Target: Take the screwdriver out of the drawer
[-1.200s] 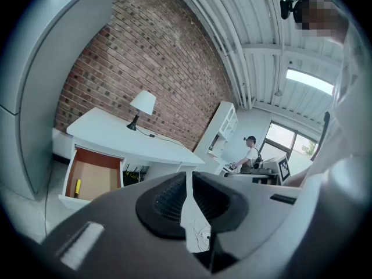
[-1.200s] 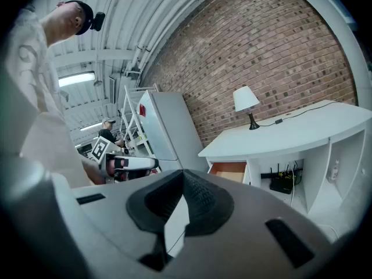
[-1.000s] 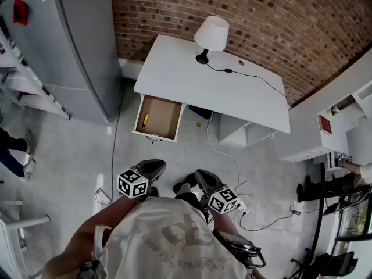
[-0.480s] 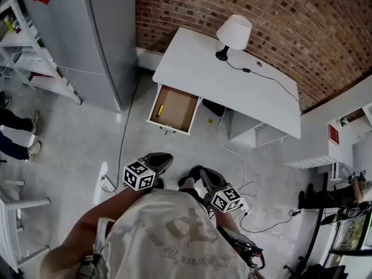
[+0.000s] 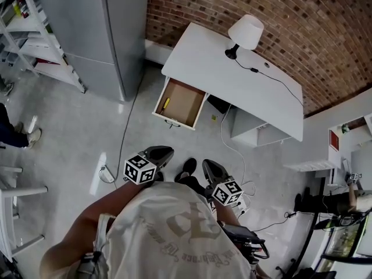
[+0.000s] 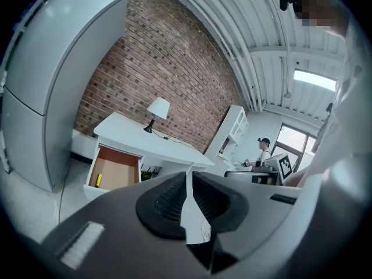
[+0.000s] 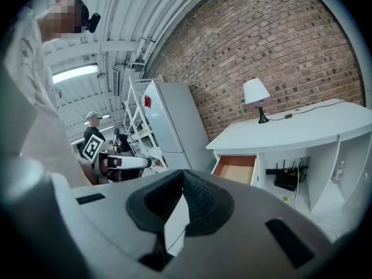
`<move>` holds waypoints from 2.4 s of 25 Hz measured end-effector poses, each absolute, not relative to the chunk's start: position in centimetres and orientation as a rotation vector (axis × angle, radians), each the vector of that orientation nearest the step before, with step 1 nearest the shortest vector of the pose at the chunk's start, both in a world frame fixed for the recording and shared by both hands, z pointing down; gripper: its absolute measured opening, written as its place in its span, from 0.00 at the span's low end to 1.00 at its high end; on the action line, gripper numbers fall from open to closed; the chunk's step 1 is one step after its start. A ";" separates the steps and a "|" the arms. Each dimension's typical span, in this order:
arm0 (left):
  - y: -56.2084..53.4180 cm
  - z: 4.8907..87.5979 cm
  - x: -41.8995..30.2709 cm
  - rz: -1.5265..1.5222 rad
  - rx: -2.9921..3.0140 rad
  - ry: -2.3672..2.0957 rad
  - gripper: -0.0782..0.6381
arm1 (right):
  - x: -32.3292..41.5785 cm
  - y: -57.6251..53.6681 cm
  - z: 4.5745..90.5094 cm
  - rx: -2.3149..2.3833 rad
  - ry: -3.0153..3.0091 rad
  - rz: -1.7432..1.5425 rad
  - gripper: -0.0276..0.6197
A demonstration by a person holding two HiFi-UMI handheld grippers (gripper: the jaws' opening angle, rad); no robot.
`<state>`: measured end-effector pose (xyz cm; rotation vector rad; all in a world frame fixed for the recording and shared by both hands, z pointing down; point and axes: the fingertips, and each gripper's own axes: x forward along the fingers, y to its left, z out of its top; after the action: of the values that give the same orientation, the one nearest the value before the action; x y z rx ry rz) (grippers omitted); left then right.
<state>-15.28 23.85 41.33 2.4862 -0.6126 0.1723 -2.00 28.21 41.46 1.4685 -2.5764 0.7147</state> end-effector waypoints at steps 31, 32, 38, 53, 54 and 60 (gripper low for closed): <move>18.4 42.1 -11.2 0.255 2.454 -0.679 0.16 | 3.0 22.8 42.8 1.475 -2.555 0.799 0.05; 18.0 42.0 -10.8 0.261 2.460 -0.677 0.16 | 3.3 22.2 42.9 1.473 -2.559 0.804 0.05; 15.6 42.1 -9.1 0.311 2.451 -0.695 0.16 | 4.9 19.1 43.7 1.450 -2.573 0.854 0.05; 6.9 42.5 -6.4 0.385 2.372 -0.870 0.16 | 8.4 7.4 44.5 1.265 -2.655 0.897 0.05; 6.5 42.5 -6.0 0.391 2.366 -0.875 0.16 | 8.8 6.8 44.6 1.257 -2.657 0.902 0.05; 4.1 42.8 -5.2 0.407 2.328 -0.952 0.16 | 9.7 3.8 45.6 1.147 -2.684 0.926 0.05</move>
<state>-5.19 4.14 42.77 2.3279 -0.9521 0.4072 9.70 3.81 45.60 1.1469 -2.6837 0.9256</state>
